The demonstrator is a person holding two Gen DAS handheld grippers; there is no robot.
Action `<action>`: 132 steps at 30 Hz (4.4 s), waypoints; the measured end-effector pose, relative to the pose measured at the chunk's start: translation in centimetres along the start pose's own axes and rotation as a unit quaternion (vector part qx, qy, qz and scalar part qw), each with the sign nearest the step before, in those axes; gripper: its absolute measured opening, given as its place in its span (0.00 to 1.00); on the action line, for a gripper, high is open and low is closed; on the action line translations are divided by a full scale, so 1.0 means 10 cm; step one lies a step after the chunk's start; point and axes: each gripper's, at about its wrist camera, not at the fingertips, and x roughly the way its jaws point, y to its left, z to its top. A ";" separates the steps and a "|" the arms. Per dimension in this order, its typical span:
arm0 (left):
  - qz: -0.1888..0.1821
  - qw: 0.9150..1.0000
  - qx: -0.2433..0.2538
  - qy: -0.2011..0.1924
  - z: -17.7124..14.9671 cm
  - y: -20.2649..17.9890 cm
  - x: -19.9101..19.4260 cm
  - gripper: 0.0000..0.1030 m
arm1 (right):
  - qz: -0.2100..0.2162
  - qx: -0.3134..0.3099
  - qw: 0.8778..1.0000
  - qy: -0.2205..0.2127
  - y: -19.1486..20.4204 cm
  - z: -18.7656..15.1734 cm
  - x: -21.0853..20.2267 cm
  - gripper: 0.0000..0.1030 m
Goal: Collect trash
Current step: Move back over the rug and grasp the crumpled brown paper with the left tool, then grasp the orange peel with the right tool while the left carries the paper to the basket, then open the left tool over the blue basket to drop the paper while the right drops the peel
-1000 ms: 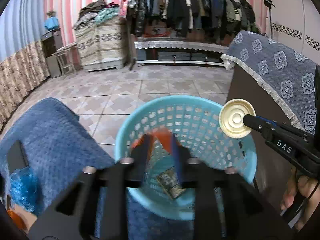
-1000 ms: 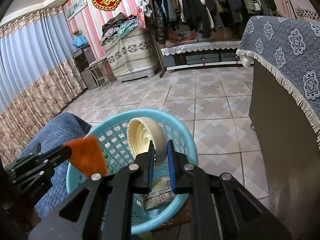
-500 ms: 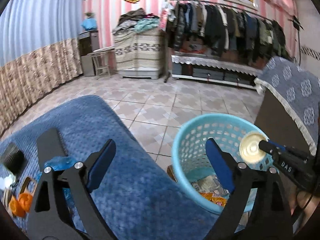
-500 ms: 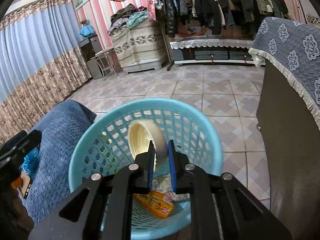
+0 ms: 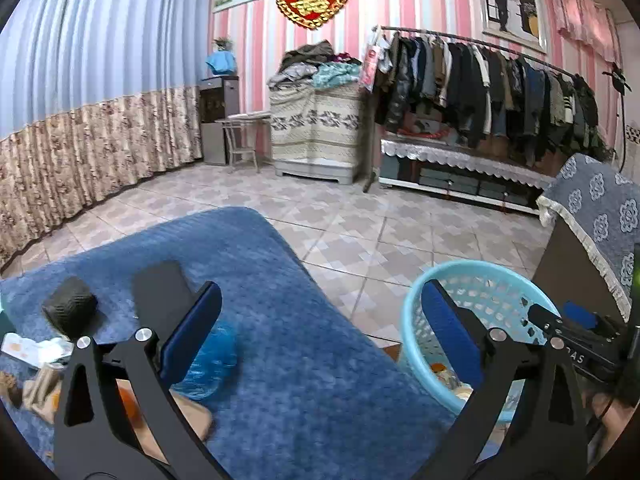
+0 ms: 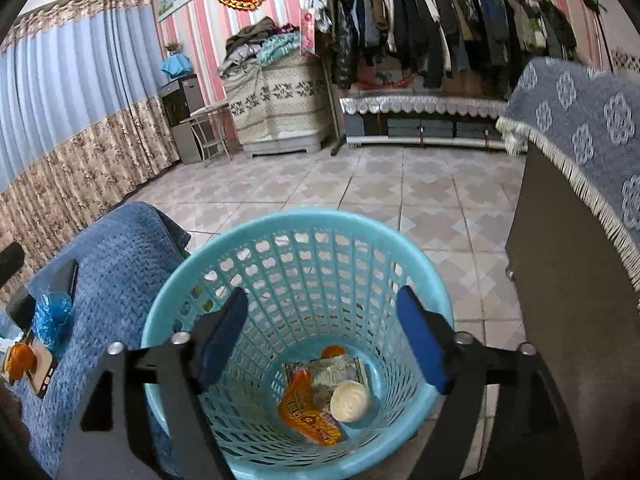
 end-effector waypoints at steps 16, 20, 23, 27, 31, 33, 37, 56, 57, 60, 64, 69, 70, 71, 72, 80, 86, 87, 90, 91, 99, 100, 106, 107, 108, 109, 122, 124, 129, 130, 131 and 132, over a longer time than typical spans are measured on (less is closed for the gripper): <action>0.099 0.992 -0.049 -0.054 0.01 1.04 -1.13 0.95 | 0.121 -0.080 0.989 -0.042 1.14 -0.06 -0.69 0.84; 0.134 0.988 -0.061 -0.051 -0.09 1.38 -1.39 0.95 | 0.139 -0.101 0.984 -0.039 1.51 -0.15 -0.80 0.84; 0.158 0.984 -0.072 -0.045 -0.19 1.63 -1.54 0.95 | 0.168 -0.109 0.979 -0.034 1.77 -0.29 -0.89 0.84; 0.197 0.977 -0.080 -0.030 -0.38 1.96 -1.68 0.95 | 0.192 -0.133 0.972 -0.021 2.09 -0.54 -0.95 0.84; 0.210 0.973 -0.089 -0.016 -0.59 2.19 -1.70 0.95 | 0.195 -0.178 0.964 -0.015 2.34 -0.78 -0.93 0.84; 0.212 0.972 -0.097 -0.002 -0.73 2.30 -1.66 0.95 | 0.197 -0.186 0.963 -0.011 2.41 -0.85 -0.91 0.84; 0.196 0.972 -0.122 0.029 -1.01 2.42 -1.51 0.95 | 0.191 -0.176 0.966 0.002 2.41 -0.87 -0.80 0.84; 0.056 0.978 -0.130 0.155 -1.38 2.04 -0.68 0.42 | 0.185 -0.220 0.957 0.028 2.72 -0.95 -0.54 0.84; 0.056 0.978 -0.128 0.152 -1.38 2.03 -0.68 0.41 | 0.186 -0.222 0.957 0.028 2.74 -0.95 -0.54 0.84; 0.055 0.981 -0.132 0.133 -1.34 2.06 -0.79 0.40 | 0.197 -0.225 0.954 0.032 2.80 -0.98 -0.55 0.84; 0.103 0.983 -0.121 0.094 -1.24 2.20 -0.96 0.40 | 0.227 -0.219 0.948 0.044 2.92 -0.99 -0.57 0.84; 0.176 0.974 -0.127 0.060 -1.20 2.52 -1.07 0.40 | 0.260 -0.231 0.936 0.056 3.18 -1.01 -0.57 0.84; 0.184 0.972 -0.131 0.060 -1.20 2.58 -1.07 0.40 | 0.267 -0.233 0.933 0.060 3.25 -1.00 -0.55 0.84; 0.193 0.970 -0.136 0.061 -1.21 2.64 -1.07 0.40 | 0.269 -0.236 0.932 0.064 3.30 -1.00 -0.54 0.84; 0.198 0.968 -0.144 0.061 -1.22 2.71 -1.06 0.40 | 0.269 -0.241 0.930 0.068 3.37 -1.01 -0.51 0.83; 0.210 0.964 -0.151 0.063 -1.23 2.86 -1.06 0.40 | 0.279 -0.261 0.915 0.130 3.66 -1.18 -0.24 0.52; 0.207 0.965 -0.146 0.069 -1.20 2.85 -1.00 0.40 | 0.305 -0.257 0.908 0.127 3.66 -1.16 -0.28 0.27; 0.207 0.965 -0.143 0.069 -1.18 2.83 -1.00 0.40 | 0.307 -0.254 0.909 0.123 3.63 -1.12 -0.31 0.26; 0.196 0.968 -0.142 0.063 -1.07 2.76 -1.01 0.40 | 0.308 -0.245 0.914 0.101 3.50 -1.00 -0.42 0.26; 0.192 0.969 -0.141 0.060 -1.04 2.74 -1.02 0.40 | 0.306 -0.242 0.916 0.094 3.45 -0.95 -0.45 0.26; 0.137 0.982 -0.121 0.039 -0.67 2.24 -0.95 0.40 | 0.254 -0.183 0.949 0.042 2.69 -0.51 -0.64 0.26; 0.130 0.984 -0.117 0.039 -0.64 2.16 -0.92 0.40 | 0.240 -0.177 0.954 0.037 2.57 -0.44 -0.64 0.26; 0.081 0.993 -0.081 0.041 -0.48 1.60 -0.71 0.40 | 0.168 -0.125 0.978 0.019 1.82 -0.16 -0.66 0.26; 0.074 0.994 -0.074 0.041 -0.46 1.51 -0.68 0.40 | 0.151 -0.115 0.982 0.012 1.68 -0.11 -0.69 0.26; 0.063 0.995 -0.066 0.040 -0.42 1.38 -0.64 0.40 | 0.139 -0.109 0.984 0.005 1.57 -0.07 -0.72 0.26; 0.055 0.996 -0.061 0.038 -0.39 1.28 -0.62 0.40 | 0.128 -0.103 0.986 -0.001 1.46 -0.05 -0.74 0.26; -0.027 0.999 -0.002 0.020 -0.05 0.14 -0.23 0.40 | 0.063 -0.031 0.997 -0.014 0.40 0.07 -0.56 0.26; -0.035 0.999 0.005 0.021 -0.03 0.04 -0.17 0.40 | 0.054 -0.030 0.998 -0.014 0.31 0.07 -0.51 0.26; -0.064 0.997 0.025 0.030 -0.04 -0.31 0.04 0.40 | 0.034 -0.016 0.999 -0.009 0.18 0.04 -0.40 0.26; -0.070 0.997 0.028 0.034 -0.04 -0.40 0.10 0.40 | 0.033 -0.012 0.999 -0.007 0.14 0.04 -0.37 0.26; -0.074 0.996 0.031 0.037 -0.05 -0.46 0.14 0.40 | 0.032 -0.007 0.999 -0.005 0.10 0.04 -0.34 0.26; -0.078 0.996 0.036 0.039 -0.08 -0.52 0.19 0.40 | 0.031 -0.004 1.000 -0.005 0.09 0.04 -0.33 0.26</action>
